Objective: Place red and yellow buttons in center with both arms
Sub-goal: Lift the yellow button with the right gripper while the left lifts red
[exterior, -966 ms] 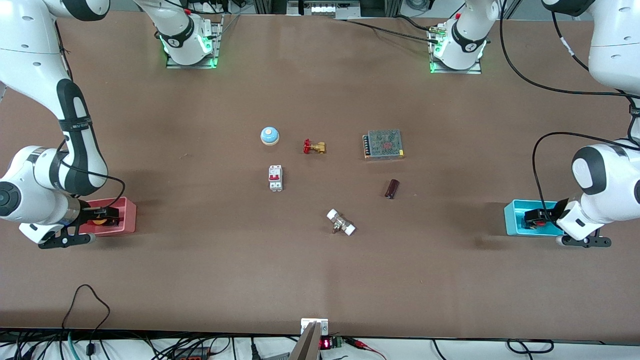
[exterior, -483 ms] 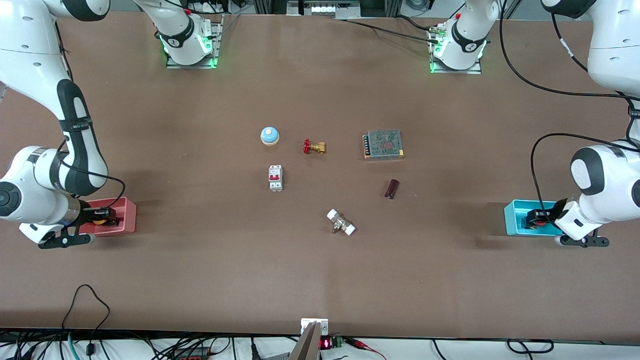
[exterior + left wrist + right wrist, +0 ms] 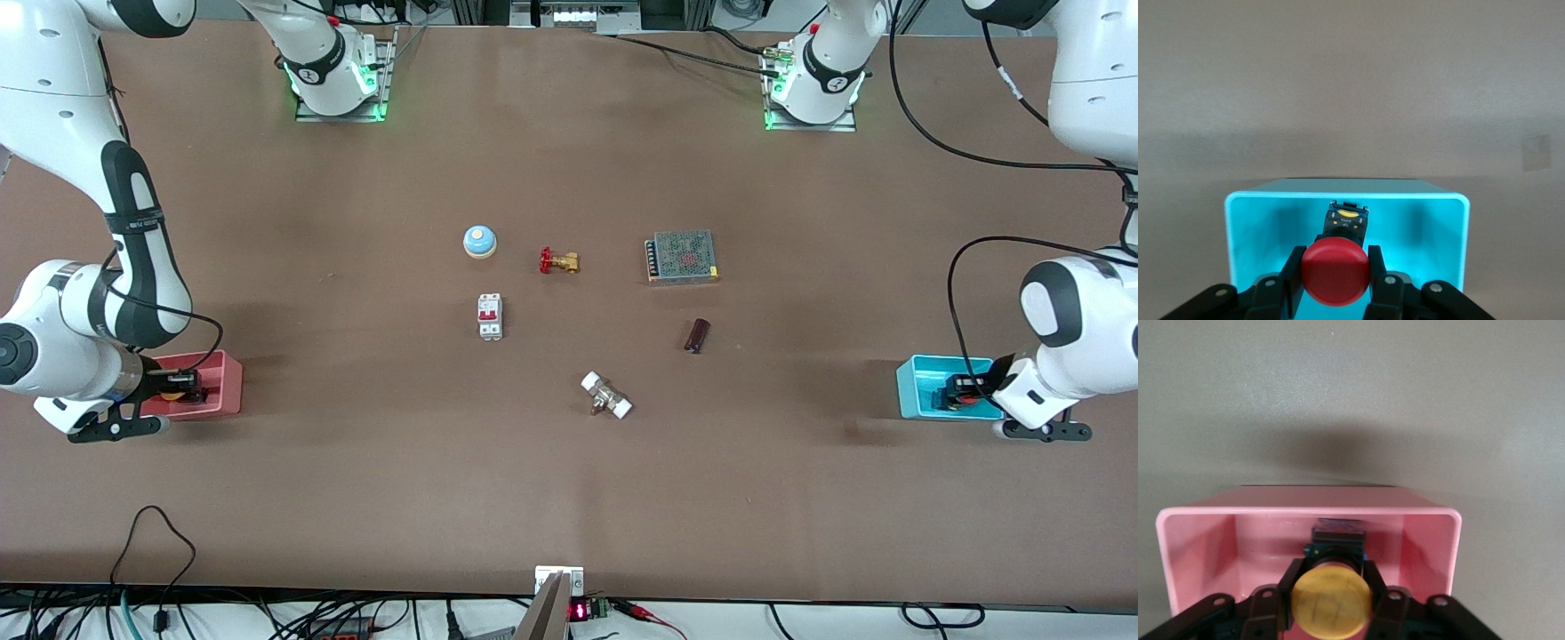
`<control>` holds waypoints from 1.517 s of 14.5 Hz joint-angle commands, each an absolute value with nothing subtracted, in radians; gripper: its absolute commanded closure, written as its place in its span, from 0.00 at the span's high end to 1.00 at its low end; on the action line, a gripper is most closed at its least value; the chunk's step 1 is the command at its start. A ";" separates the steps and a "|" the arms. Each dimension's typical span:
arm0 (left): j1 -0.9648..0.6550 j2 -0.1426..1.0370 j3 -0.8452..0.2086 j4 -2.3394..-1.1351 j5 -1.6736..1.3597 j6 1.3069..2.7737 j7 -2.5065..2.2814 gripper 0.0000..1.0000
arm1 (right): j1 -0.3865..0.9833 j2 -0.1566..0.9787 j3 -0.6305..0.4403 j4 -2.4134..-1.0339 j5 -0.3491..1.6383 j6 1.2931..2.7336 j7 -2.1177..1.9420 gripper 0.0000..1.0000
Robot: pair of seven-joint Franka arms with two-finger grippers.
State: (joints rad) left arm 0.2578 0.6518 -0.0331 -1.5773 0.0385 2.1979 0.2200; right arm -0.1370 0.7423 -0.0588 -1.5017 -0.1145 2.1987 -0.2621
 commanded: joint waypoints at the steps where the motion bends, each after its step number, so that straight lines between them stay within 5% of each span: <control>1: 0.250 0.543 -0.037 -1.575 0.063 2.118 0.229 0.18 | -0.143 0.746 -0.051 -1.480 -0.123 2.189 -0.261 0.37; 10: 0.075 0.431 -0.094 -1.577 0.060 1.970 0.005 0.17 | -0.141 0.563 -0.043 -1.480 -0.108 1.976 -0.282 0.36; 15: -0.067 0.491 -0.094 -1.575 0.048 2.009 -0.228 0.16 | -0.104 0.514 -0.037 -1.491 0.036 1.904 -0.268 0.36; 22: -0.187 0.641 -0.094 -1.583 0.046 2.155 -0.481 0.16 | 0.153 0.520 -0.031 -1.529 0.052 1.907 0.033 0.32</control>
